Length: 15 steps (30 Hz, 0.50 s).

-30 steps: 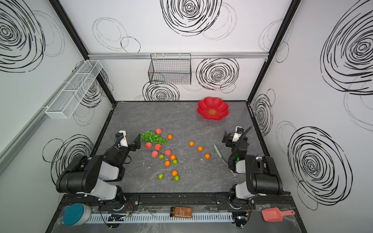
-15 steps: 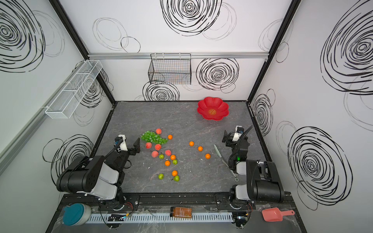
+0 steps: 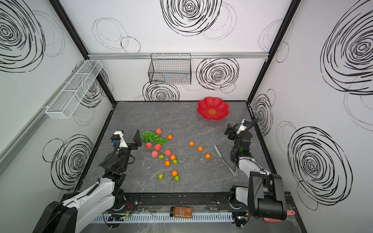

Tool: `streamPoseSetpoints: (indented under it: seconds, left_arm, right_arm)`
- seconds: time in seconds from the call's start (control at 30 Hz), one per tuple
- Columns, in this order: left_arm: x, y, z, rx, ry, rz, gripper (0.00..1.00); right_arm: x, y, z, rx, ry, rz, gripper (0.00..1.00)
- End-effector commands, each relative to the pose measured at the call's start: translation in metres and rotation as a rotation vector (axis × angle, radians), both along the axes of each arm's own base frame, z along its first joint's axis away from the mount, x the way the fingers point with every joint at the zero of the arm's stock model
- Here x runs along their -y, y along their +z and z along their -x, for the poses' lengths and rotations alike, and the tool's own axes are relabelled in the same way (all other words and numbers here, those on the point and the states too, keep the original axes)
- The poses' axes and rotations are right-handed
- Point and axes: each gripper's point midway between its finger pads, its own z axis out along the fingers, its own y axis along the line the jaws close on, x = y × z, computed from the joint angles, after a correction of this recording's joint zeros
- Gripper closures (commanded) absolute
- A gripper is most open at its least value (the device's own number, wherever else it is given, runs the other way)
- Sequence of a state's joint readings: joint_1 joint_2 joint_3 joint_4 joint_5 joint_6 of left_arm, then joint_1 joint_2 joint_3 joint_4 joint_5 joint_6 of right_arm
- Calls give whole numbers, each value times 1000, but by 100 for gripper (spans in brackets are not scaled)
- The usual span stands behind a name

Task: Place and organize the fake fruits in the fruit bowl
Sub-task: 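Raise both arms and reach the right gripper toward the red bowl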

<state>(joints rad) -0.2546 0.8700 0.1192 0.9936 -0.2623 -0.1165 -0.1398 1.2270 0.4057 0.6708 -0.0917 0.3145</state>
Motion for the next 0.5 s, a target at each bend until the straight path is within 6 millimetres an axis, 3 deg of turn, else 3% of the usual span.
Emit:
streamPoseSetpoints:
  seconds: [0.0, 0.1, 0.2, 0.3, 0.47]
  left_arm:
    - [-14, 8, -8, -85, 98, 149, 4]
    - [-25, 5, -15, -231, 193, 299, 4]
    - [-22, 3, -23, -385, 229, 354, 4]
    - [-3, 14, -35, -454, 123, 349, 4]
    - [6, 33, -41, -437, -46, 443, 4]
  right_arm:
    - [8, 3, 0, -34, -27, -129, 0]
    - [25, -5, 3, -69, -146, -227, 0]
    - [22, -3, -2, -71, -122, -269, 0]
    - [11, -9, -12, -96, -73, -361, 0]
    - [-5, -21, -36, -220, 40, -406, 3]
